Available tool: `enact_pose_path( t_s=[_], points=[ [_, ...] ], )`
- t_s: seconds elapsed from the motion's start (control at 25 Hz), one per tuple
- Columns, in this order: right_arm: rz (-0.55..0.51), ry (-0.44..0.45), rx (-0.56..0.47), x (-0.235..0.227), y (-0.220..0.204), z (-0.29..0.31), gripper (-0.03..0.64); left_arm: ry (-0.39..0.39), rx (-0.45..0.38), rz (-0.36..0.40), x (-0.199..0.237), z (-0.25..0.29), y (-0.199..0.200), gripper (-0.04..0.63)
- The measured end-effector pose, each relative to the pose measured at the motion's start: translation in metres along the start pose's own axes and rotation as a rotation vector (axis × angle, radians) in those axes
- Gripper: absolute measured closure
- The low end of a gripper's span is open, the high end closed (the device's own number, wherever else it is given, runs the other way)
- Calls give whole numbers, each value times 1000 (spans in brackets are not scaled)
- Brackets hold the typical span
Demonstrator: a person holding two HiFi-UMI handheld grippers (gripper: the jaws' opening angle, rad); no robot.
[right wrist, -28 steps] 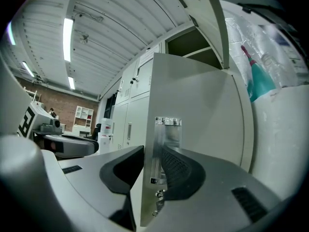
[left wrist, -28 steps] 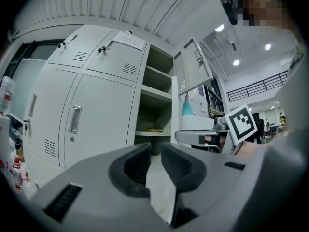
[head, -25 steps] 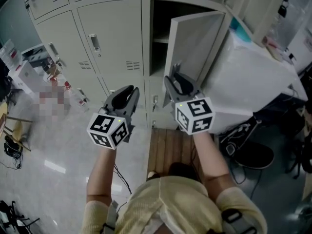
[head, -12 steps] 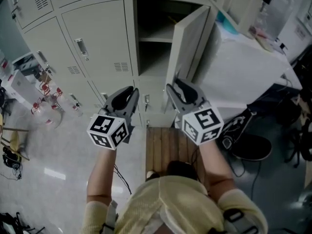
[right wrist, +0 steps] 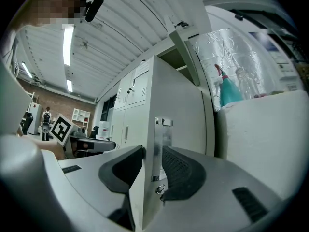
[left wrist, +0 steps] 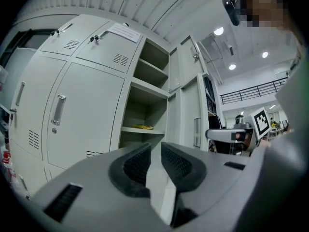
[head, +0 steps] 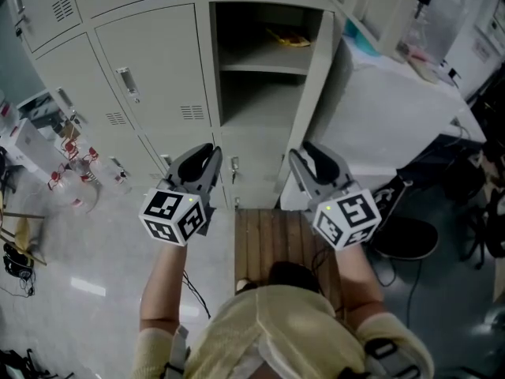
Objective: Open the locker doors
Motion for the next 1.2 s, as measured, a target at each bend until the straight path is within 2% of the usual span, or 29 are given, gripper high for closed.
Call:
enact_pose_path(
  t_s=[0.2,0.4,0.68,0.96,1.2],
  points=[
    [55,-26,-4,-13,-4,-18,503,-10,-4,-16,0,1,0,529],
    [58,-73,-12,-24,-8,-33,503,-20,-6,-17,-3,2,-1,529],
    [62,-195,-15,-42,-12,-55,505,-44,-7,-14,-12,7,0,529],
    [118,-290,-2,-55,-15,-77,505,-86,-8,-5,-26,18,1,529],
    [117,-283,0,-43,-7,-92,505,-102,-18,-1,-32,21,4,529]
  ],
)
Point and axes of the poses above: the fingertips, and each gripper's own axes: z forward along the fingers, x to its left, y out of its top, the point moved 2 cm from there along -z, backward along the fingers, and after that the axes turned 8 degrees about x, right-handed, at the moved point
